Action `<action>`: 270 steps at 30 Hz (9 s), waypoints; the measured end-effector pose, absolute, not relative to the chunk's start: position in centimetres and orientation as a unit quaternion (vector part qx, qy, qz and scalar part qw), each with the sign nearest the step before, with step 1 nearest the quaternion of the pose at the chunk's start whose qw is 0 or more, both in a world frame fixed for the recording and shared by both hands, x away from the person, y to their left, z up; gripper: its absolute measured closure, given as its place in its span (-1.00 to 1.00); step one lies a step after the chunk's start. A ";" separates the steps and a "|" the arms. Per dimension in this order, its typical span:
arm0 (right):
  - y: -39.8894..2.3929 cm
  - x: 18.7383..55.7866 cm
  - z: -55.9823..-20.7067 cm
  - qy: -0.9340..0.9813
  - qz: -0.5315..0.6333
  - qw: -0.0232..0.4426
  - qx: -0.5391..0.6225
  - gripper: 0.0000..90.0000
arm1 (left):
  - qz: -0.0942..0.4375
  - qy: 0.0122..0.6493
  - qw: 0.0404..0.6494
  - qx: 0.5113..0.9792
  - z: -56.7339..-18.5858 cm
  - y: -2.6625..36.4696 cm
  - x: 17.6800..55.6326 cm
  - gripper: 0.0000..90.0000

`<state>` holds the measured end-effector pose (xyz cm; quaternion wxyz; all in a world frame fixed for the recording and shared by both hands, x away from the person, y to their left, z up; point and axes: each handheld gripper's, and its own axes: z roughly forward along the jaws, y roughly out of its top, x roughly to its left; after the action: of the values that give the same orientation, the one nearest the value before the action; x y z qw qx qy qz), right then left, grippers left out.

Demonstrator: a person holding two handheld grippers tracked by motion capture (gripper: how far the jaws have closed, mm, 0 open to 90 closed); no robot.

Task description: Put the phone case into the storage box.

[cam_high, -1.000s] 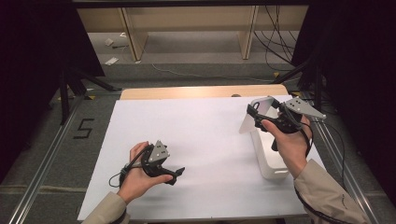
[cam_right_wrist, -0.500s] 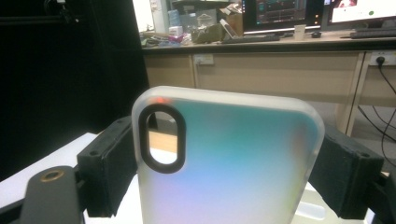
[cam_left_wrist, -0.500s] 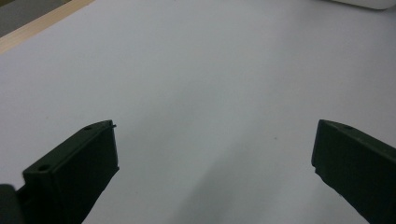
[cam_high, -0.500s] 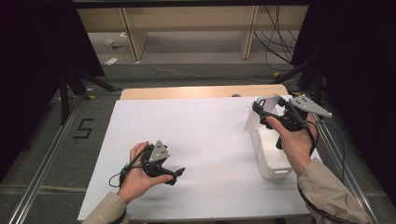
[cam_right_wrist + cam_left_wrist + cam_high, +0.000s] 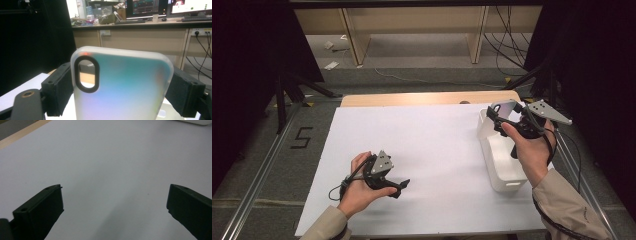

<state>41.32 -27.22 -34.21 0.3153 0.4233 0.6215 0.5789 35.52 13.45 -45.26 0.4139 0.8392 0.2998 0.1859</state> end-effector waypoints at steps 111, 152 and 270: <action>-30.1 44.1 -36.1 0.634 0.503 0.337 0.481 -0.60 | 0.192 0.302 0.414 0.837 -45.2 13.6 35.7 -0.97; -30.1 45.7 -37.0 0.642 0.488 0.331 0.490 -0.60 | 0.193 0.301 0.414 0.837 -45.3 13.5 35.7 -0.96; -29.3 49.3 -37.7 0.650 0.468 0.340 0.493 -0.60 | 0.194 0.299 0.416 0.837 -45.3 13.2 35.7 -0.94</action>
<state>49.30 -29.33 -37.67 0.3405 0.4930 0.6497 0.4679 35.71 13.23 -45.27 0.4159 0.8367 0.2992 0.1937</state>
